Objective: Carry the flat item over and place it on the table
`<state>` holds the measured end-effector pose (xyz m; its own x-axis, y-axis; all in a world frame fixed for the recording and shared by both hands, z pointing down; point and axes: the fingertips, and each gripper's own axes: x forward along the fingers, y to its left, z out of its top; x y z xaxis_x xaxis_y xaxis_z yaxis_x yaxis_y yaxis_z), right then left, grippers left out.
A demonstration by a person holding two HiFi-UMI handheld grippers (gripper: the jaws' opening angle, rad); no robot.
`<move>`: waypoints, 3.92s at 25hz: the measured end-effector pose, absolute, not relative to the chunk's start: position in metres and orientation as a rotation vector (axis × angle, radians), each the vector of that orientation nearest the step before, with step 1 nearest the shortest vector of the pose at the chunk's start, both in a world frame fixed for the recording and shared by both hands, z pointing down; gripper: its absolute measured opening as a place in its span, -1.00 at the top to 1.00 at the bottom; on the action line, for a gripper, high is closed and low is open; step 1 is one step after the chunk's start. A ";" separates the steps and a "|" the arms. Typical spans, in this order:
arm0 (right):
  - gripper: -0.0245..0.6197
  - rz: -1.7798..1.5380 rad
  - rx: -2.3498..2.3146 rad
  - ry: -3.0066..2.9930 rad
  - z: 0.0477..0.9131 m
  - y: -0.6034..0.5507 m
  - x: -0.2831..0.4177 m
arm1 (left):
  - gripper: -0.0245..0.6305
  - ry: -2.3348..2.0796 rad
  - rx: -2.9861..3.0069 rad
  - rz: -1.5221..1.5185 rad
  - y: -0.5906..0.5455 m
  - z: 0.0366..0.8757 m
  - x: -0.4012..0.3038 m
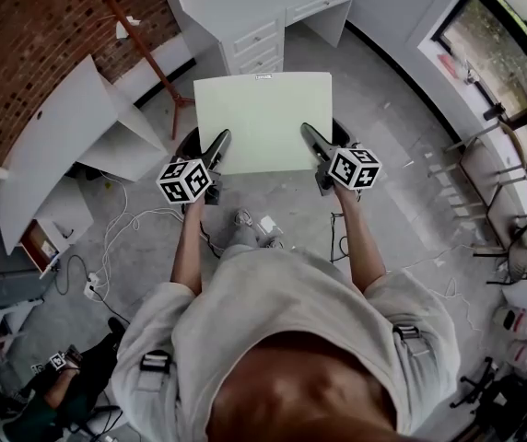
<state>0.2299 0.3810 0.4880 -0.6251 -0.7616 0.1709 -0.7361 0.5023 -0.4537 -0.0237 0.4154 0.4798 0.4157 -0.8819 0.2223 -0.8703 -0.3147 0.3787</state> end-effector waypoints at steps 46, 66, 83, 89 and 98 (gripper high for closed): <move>-0.21 -0.728 -1.475 2.629 0.483 0.022 0.117 | -0.17 -1.368 2.284 -0.080 0.034 0.487 -0.140; -0.21 -0.769 -1.533 2.585 0.504 -0.025 0.115 | -0.16 -1.308 2.287 -0.056 -0.023 0.505 -0.144; -0.21 -0.801 -1.479 2.604 0.519 -0.097 0.108 | -0.14 -1.347 2.251 -0.048 -0.087 0.516 -0.152; -0.21 -0.814 -1.468 2.608 0.517 -0.152 0.115 | -0.13 -1.357 2.243 -0.048 -0.140 0.513 -0.145; -0.21 -0.820 -1.472 2.601 0.507 -0.256 0.138 | -0.13 -1.352 2.237 -0.041 -0.245 0.503 -0.122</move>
